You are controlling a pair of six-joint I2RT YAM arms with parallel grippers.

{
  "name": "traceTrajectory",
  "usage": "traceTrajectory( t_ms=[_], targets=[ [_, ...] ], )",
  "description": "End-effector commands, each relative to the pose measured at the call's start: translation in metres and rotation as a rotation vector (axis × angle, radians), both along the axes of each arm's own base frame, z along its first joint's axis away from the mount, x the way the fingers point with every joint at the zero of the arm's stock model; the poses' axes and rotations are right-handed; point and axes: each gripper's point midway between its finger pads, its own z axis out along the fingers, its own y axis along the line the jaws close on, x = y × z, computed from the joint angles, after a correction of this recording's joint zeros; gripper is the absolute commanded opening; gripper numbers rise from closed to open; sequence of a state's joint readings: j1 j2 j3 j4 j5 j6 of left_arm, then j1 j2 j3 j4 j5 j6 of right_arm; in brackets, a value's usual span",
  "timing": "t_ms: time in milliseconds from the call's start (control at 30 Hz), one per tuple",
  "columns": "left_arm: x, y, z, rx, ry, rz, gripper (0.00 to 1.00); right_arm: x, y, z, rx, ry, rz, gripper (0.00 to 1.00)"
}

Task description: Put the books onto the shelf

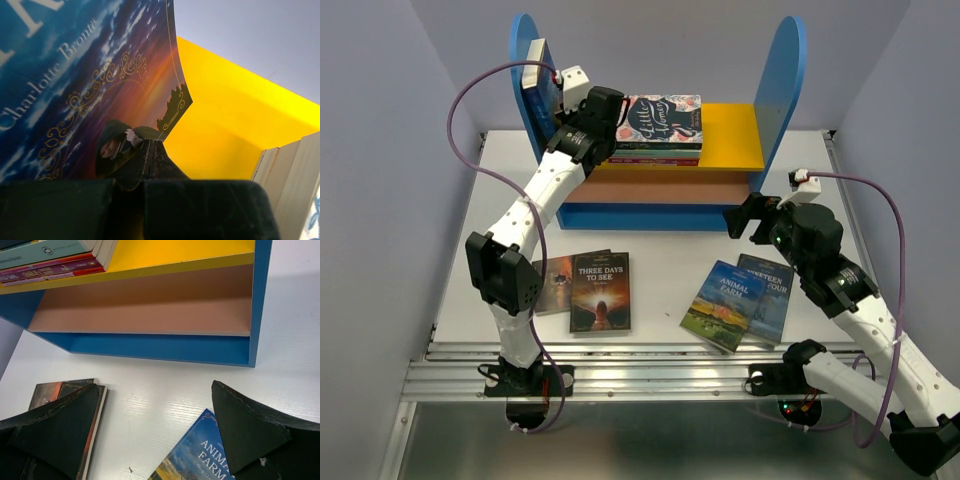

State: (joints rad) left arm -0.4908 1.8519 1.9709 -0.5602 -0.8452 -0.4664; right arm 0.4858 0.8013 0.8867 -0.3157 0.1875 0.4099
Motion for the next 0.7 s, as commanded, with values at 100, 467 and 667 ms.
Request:
traceTrajectory(
  t_ms=[100, 467, 667],
  targets=[
    [-0.015, 0.041, 0.036, 0.053, -0.056, 0.068, 0.0, 0.001, -0.003, 0.011, -0.005, -0.031, -0.014, 1.0],
    [-0.003, 0.047, 0.041, 0.063, -0.106, 0.121, 0.0, 0.003, -0.002, 0.011, -0.008, -0.027, -0.009, 1.0],
    [-0.001, 0.052, 0.049, 0.048, -0.153, 0.16, 0.0, 0.003, -0.003, 0.011, -0.01, -0.029, -0.015, 1.0]
  ],
)
